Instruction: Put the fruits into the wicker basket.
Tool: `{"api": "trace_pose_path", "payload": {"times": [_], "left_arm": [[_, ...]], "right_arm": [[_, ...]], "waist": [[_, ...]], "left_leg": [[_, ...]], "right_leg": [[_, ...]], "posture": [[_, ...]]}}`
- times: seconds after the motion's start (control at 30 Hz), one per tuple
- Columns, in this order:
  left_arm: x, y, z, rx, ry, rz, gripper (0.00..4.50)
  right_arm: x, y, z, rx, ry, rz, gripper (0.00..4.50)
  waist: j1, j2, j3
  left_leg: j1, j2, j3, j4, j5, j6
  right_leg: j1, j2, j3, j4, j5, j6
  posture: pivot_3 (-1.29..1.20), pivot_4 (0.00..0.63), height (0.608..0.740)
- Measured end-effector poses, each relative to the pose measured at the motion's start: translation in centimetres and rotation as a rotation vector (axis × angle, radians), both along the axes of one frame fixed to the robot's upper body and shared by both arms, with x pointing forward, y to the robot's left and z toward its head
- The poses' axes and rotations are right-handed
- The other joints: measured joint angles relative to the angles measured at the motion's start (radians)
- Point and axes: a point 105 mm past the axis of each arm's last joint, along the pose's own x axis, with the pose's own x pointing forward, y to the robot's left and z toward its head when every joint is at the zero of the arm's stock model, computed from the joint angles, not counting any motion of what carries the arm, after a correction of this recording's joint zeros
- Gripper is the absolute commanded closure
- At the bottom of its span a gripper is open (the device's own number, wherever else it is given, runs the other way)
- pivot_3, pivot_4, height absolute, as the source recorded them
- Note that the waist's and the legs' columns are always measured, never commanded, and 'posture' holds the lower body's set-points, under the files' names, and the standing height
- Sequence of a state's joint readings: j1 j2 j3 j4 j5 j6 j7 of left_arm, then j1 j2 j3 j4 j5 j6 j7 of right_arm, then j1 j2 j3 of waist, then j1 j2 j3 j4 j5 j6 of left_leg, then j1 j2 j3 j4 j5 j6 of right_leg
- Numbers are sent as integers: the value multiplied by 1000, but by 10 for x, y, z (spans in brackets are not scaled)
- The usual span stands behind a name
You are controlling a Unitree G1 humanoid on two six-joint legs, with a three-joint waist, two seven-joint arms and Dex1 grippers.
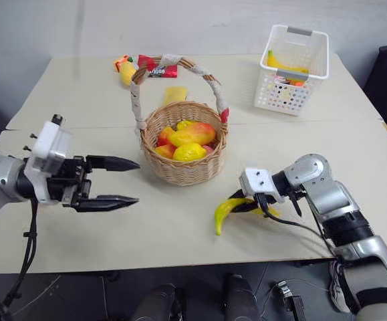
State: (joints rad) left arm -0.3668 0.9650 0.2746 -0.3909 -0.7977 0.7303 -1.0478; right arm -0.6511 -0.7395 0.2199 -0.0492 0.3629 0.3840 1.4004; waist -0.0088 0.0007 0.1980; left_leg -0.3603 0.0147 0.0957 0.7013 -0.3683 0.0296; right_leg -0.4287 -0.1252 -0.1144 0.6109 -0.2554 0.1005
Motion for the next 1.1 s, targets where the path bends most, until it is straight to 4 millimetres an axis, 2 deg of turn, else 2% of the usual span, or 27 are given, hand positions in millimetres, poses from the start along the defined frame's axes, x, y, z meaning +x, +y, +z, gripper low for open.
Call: {"api": "trace_pose_path", "payload": {"times": [0.1,0.2,0.27,0.4,0.47,0.53,0.6,0.7,0.73,0.8,0.93,1.03,1.1], "left_arm": [[5,9,3,-18,-9,42,774],[7,11,12,-36,-37,57,774],[8,13,14,-39,-47,62,774],[9,14,16,-37,-61,65,774],[8,13,16,-36,-67,66,774],[8,13,16,-37,-68,72,774],[8,13,15,-38,-69,77,774],[6,12,14,-34,-77,73,774],[5,11,13,-30,-78,70,774],[4,10,14,-28,-81,68,774],[4,10,13,-29,-82,70,774],[4,8,13,-32,-85,61,774],[5,3,15,-31,-93,33,774]], "right_arm": [[-1,32,42,129,7,-58,3776],[2,58,65,186,8,-104,3776],[14,71,76,201,-15,-155,3776],[42,98,106,225,-182,-220,3776],[56,103,108,193,-301,-239,3776],[70,102,100,131,-412,-254,3776],[79,101,92,91,-478,-248,3041],[81,101,90,77,-525,-230,2085],[81,101,90,74,-538,-227,1641],[80,102,92,82,-551,-221,1086],[71,96,99,117,-551,-217,1086],[52,88,115,207,-456,-215,1086],[34,75,129,267,-344,-214,1086]], "waist": [[-3,0,0],[0,0,0],[3,0,0],[2,-1,0],[1,-1,0],[-2,-1,-1],[-7,-1,-1],[-19,-1,-1],[-21,-1,-1],[-24,-1,-1],[-24,-1,-1],[-20,-1,-1],[-13,-1,-1]], "left_leg": [[0,1,0,0,0,-1],[0,0,-1,-1,0,-1],[-4,-2,0,-1,0,0],[-11,-4,1,0,1,1],[-12,-4,2,-1,1,1],[-12,-4,2,-1,1,1],[-12,-4,2,-1,1,1],[-12,-3,2,-1,1,1],[-12,-3,2,-1,1,1],[-12,-2,2,-1,1,0],[-12,-1,2,-1,1,0],[-12,-1,2,-1,1,0],[-13,-2,0,0,1,0]], "right_leg": [[0,0,0,1,0,-1],[-1,-1,-1,0,-1,-1],[-4,-3,-2,1,-1,-1],[-14,-3,-1,4,-1,-1],[-14,-3,-2,3,-1,-1],[-14,-3,-2,2,-1,-1],[-14,-3,-2,2,0,-1],[-14,-3,-2,3,0,-1],[-14,-2,-2,3,0,-1],[-14,-2,-2,3,0,-1],[-14,-1,-2,3,0,-1],[-14,-1,-2,3,0,-1],[-14,-2,-3,3,0,-1]], "posture": [[0,150,740],[0,150,740],[0,150,740],[0,150,740],[0,150,740],[0,150,740],[0,150,740],[0,150,740],[0,150,740],[0,150,740],[0,150,740],[0,150,740],[0,150,740]]}}
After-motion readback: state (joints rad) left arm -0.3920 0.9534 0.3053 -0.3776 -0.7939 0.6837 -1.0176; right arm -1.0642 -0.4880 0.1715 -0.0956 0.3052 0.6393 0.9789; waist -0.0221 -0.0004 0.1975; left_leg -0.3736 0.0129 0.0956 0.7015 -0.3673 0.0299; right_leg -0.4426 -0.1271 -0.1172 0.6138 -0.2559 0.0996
